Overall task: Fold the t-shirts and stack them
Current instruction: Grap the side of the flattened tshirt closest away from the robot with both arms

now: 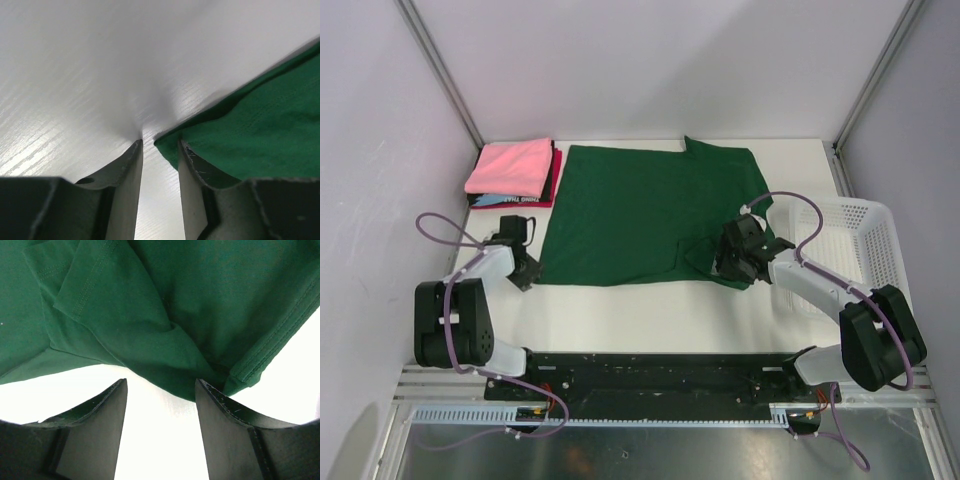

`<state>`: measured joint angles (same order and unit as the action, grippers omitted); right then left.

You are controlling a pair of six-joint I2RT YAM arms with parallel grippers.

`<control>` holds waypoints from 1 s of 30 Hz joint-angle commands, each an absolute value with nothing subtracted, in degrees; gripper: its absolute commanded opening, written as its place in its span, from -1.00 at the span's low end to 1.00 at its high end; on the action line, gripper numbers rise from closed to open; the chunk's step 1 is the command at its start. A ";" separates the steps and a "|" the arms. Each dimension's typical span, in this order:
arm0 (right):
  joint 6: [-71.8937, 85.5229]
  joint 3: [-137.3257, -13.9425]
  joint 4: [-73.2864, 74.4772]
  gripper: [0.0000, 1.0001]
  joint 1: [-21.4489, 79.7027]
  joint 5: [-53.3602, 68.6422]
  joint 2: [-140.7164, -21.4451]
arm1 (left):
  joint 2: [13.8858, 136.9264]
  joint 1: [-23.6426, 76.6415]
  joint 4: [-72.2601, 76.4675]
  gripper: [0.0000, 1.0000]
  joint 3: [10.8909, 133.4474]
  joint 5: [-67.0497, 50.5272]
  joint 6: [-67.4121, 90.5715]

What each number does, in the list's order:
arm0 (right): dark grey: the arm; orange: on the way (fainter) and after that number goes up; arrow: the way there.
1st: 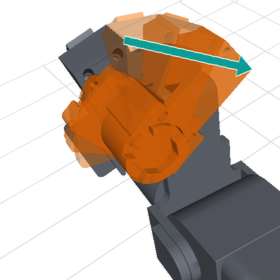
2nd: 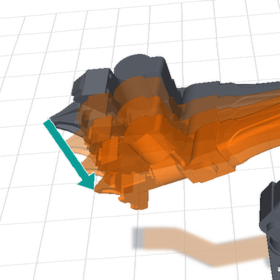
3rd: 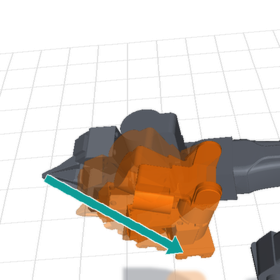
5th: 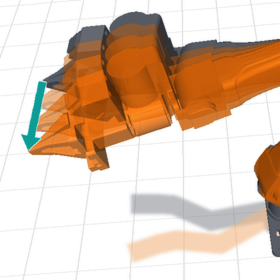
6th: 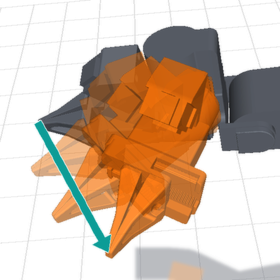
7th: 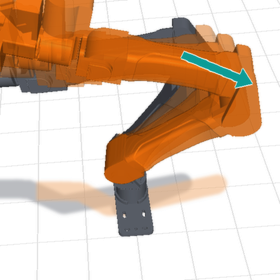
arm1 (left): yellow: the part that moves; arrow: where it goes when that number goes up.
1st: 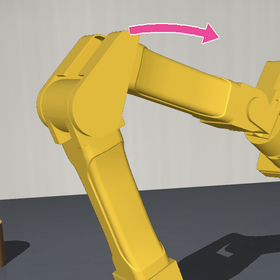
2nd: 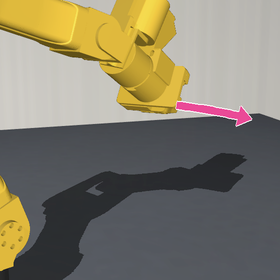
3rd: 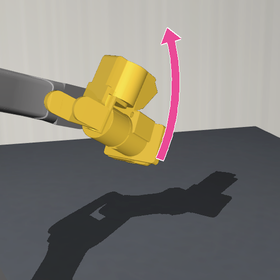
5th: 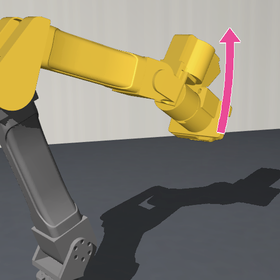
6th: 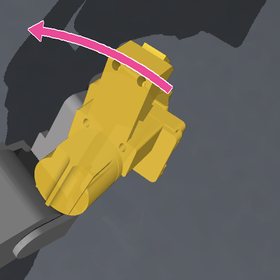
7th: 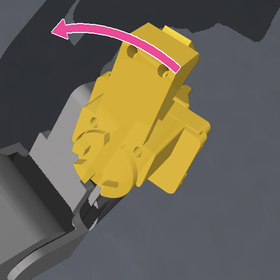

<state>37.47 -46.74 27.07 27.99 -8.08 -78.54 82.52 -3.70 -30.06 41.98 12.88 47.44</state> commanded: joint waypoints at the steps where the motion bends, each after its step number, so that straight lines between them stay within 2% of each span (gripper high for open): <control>1: 37.42 -46.67 25.86 0.21 27.69 -8.17 -77.75 | 84.89 -3.51 -28.09 -0.26 42.19 11.88 47.22; 4: 37.55 -46.67 26.09 0.21 27.75 -8.42 -77.47 | 85.75 -3.51 -27.79 -0.40 42.25 12.25 47.31; 8: 37.57 -46.67 26.79 0.21 27.75 -8.67 -76.62 | 84.48 -3.59 -28.03 -0.85 42.61 14.11 46.46; 10: 37.47 -46.67 27.33 0.21 27.77 -8.80 -75.98 | 83.04 -3.75 -29.18 -0.96 43.15 16.27 45.54; 20: 35.11 -46.67 27.50 0.25 28.04 -9.47 -72.51 | 76.38 -8.84 -32.37 -1.00 44.35 21.64 41.46; 25: 33.08 -48.41 20.68 0.25 29.37 -5.93 -77.24 | 77.43 -8.96 -32.32 -1.00 44.22 19.81 41.72; 30: 31.61 -54.26 20.89 0.21 36.04 -9.94 -83.56 | 77.06 -8.96 -32.26 -1.00 44.16 19.73 41.50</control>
<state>34.06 -48.90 24.21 31.07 -7.40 -79.94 77.73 -8.45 -31.29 42.74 17.85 42.94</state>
